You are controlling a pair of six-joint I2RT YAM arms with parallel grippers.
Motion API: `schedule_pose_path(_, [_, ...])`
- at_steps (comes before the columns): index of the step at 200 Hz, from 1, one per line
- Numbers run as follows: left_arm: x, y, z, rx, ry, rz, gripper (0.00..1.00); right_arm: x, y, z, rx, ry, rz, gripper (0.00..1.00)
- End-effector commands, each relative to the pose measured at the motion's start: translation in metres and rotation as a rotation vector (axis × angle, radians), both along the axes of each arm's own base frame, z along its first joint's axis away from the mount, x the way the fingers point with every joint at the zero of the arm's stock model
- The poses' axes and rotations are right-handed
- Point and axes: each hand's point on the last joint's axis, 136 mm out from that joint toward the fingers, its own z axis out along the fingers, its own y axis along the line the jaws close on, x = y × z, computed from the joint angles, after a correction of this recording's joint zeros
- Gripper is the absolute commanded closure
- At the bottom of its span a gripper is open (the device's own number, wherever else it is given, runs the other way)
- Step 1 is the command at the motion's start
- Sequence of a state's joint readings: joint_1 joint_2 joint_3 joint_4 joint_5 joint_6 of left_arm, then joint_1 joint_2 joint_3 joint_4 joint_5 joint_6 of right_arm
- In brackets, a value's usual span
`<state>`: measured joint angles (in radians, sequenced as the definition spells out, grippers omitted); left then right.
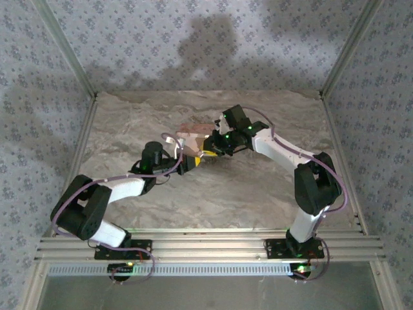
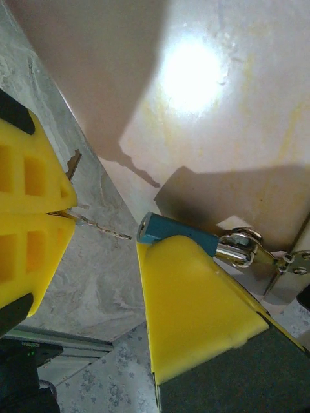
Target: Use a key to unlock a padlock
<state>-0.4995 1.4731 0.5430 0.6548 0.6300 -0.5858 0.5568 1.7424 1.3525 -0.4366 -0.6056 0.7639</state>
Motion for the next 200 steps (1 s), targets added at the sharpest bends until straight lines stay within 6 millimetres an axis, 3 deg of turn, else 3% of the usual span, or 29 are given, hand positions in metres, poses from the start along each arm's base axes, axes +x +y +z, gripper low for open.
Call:
schedule_pose_path(1, [0.000,-0.001,0.010,-0.013,-0.025,0.002,1.00,0.003,0.004,0.029,0.059,-0.090,0.011,1.00])
schedule_pose_path(118, [0.011,0.011,-0.002,0.017,0.011,0.083,1.00,0.005,0.007,0.021,0.047,-0.082,0.016,1.00])
schedule_pose_path(151, [0.013,0.019,-0.005,0.014,0.029,0.105,1.00,0.005,0.005,0.010,0.025,-0.076,0.018,1.00])
schedule_pose_path(200, [0.003,0.034,-0.026,0.076,0.065,0.129,1.00,-0.003,-0.003,-0.018,-0.040,-0.115,0.044,1.00])
